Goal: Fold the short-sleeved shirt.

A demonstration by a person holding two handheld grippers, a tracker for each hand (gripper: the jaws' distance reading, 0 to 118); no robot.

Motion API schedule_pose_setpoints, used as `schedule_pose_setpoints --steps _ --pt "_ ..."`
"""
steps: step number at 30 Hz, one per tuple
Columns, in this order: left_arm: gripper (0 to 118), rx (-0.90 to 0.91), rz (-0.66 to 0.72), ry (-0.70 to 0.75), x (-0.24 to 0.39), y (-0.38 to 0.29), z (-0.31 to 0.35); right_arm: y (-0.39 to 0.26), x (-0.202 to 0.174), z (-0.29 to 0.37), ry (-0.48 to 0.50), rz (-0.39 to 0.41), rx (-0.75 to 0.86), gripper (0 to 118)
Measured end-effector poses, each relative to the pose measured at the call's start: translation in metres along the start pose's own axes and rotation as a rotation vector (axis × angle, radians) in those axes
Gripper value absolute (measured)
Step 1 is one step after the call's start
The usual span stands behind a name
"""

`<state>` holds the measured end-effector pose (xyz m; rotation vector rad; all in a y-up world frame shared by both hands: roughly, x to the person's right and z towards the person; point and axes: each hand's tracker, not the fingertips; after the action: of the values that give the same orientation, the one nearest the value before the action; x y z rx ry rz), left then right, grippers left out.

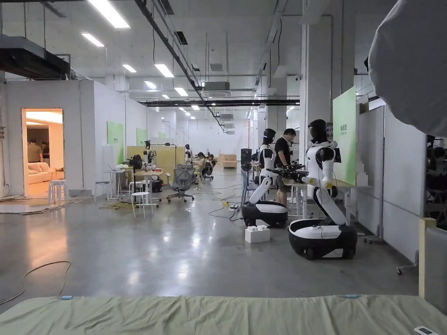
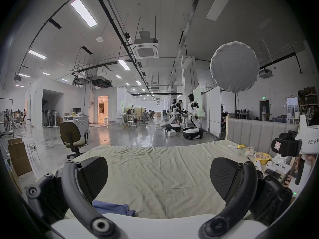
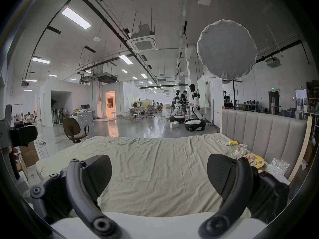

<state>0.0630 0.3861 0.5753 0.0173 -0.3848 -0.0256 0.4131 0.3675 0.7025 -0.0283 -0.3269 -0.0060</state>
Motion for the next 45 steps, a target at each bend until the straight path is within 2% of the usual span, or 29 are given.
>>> schedule_pose_setpoints --steps 3,8,15,21,27,32,37,38,39,42,43,45 --pt "117 0.014 0.001 -0.006 0.002 0.001 0.002 0.000 0.002 -0.001 -0.008 -0.019 -0.008 118" --pt "118 0.025 -0.009 -0.028 0.007 0.004 0.003 -0.005 0.003 0.000 -0.031 -0.006 0.002 118" --pt "118 -0.008 0.000 -0.010 0.012 0.004 -0.004 -0.003 0.003 -0.001 -0.015 0.009 -0.007 118" --pt "118 -0.013 0.025 -0.016 0.009 0.003 -0.003 -0.005 0.007 -0.003 -0.007 -0.018 -0.015 118" --pt "118 -0.011 0.004 0.004 0.005 0.008 -0.005 -0.001 0.005 -0.002 0.002 -0.004 -0.015 118" --pt "118 -0.003 0.055 -0.035 0.001 0.010 -0.003 0.003 0.006 -0.003 0.022 -0.024 -0.013 118" --pt "118 -0.020 0.016 -0.019 0.004 0.011 -0.004 0.011 0.006 -0.006 0.076 -0.067 -0.023 118" --pt "118 -0.026 0.012 -0.011 0.005 0.012 -0.005 0.012 0.005 -0.010 0.079 -0.127 -0.094 118" --pt "118 -0.028 0.015 -0.002 0.005 0.012 -0.005 0.012 0.004 -0.013 0.055 -0.197 -0.176 118" --pt "118 -0.029 0.035 -0.003 0.003 0.013 -0.005 0.020 -0.004 -0.016 -0.080 -0.243 -0.163 118" --pt "118 -0.033 0.060 -0.020 0.003 0.013 -0.005 0.020 -0.006 -0.015 -0.100 -0.256 -0.159 118" --pt "118 -0.036 0.068 -0.034 0.003 0.013 -0.004 0.022 -0.004 -0.015 -0.081 -0.262 -0.163 118"
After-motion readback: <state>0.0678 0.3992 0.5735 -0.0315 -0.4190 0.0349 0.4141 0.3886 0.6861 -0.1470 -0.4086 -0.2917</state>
